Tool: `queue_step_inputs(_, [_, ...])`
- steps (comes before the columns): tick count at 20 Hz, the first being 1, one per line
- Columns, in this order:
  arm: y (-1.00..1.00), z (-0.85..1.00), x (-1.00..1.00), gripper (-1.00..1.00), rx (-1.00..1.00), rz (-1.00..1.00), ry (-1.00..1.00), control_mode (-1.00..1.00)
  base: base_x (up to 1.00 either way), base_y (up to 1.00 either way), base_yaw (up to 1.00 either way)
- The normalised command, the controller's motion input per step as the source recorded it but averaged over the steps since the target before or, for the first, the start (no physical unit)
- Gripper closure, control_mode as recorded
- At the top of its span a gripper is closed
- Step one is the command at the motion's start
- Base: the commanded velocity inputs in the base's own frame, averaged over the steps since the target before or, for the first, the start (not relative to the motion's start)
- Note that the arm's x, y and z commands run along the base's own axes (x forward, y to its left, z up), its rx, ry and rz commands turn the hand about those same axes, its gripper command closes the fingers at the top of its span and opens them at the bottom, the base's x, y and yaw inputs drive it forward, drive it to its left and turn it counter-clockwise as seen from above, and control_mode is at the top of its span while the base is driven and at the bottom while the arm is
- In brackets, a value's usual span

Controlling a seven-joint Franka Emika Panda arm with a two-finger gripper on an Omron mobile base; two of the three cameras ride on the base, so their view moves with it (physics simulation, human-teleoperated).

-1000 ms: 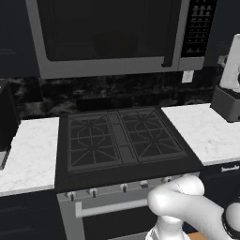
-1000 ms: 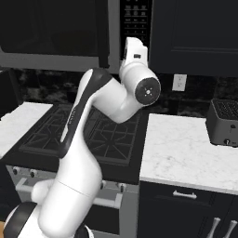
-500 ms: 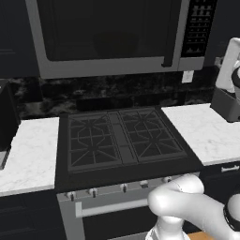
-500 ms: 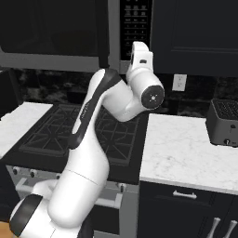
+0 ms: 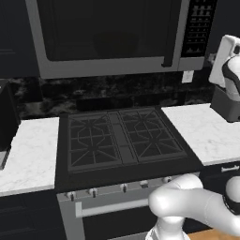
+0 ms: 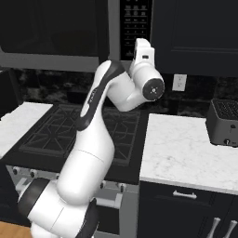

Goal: Open the microwave, place the bowl with waffle inside the microwave, then close the microwave door and turn it on.

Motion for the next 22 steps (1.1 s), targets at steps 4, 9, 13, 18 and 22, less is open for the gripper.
queue_step_inputs(4, [-0.13, 0.12, 0.5, 1.0, 0.0, -0.02, 0.0, -1.0, 0.0, 0.0, 0.0])
queue_step_inputs(9, [-0.22, 0.02, 0.56, 1.0, 0.0, -0.02, 0.0, -1.0, 0.0, 0.0, 0.0])
queue_step_inputs(13, [-0.09, -0.11, 0.43, 1.0, 0.0, -0.02, 0.0, -1.0, 0.0, 0.0, 0.0])
queue_step_inputs(18, [0.0, -0.08, 0.34, 1.0, 0.0, 0.0, 0.0, -1.0, 0.0, 0.0, 0.0])
queue_step_inputs(22, [0.0, -0.01, 0.44, 1.0, 0.0, 0.0, -0.01, -1.0, 0.0, 0.0, 0.0])
